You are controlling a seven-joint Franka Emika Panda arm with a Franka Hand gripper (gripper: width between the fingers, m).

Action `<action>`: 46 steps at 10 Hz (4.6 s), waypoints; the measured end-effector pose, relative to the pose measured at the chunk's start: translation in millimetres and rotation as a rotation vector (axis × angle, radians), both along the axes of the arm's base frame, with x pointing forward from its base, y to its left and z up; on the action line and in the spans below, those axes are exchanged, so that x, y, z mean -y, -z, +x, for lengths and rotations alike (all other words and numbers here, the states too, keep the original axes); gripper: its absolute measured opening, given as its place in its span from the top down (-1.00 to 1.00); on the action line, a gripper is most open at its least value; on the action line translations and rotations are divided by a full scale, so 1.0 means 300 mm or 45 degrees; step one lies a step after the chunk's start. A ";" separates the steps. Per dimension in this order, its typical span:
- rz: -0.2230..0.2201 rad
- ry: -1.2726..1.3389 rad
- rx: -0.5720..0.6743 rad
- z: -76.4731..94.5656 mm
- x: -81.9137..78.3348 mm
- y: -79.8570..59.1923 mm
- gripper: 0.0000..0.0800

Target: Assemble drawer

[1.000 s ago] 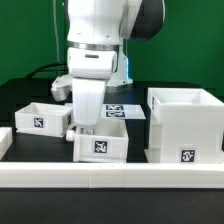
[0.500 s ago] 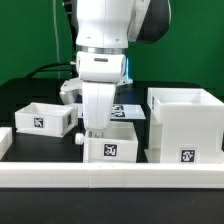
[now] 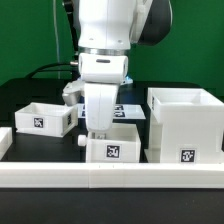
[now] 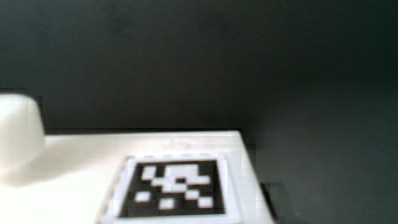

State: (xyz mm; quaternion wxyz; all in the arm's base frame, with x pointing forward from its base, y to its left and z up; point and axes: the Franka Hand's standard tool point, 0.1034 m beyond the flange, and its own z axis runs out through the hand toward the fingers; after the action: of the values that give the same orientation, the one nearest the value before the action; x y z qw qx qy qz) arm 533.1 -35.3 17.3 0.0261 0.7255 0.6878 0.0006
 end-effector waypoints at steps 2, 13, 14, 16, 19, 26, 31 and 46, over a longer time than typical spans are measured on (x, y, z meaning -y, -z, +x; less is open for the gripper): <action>0.000 0.013 0.010 0.015 -0.002 -0.008 0.90; 0.016 0.037 0.002 0.046 -0.095 0.002 0.90; 0.016 0.041 0.001 0.045 -0.088 0.003 0.90; 0.016 0.043 -0.001 0.042 -0.087 0.006 0.90; 0.011 0.045 -0.050 0.030 -0.080 0.010 0.90; 0.005 0.018 -0.033 0.028 -0.082 0.014 0.90; -0.014 -0.056 -0.038 0.024 -0.097 0.015 0.90; -0.005 0.029 -0.020 0.025 -0.139 0.018 0.90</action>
Offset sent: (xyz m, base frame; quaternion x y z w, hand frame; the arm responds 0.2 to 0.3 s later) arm -0.0014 -0.0046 0.0076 -0.0328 0.0087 0.0033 0.9994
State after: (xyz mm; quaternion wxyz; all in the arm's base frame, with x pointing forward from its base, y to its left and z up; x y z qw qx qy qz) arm 540.6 6.3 11.9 0.0223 0.7331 0.6798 -0.0067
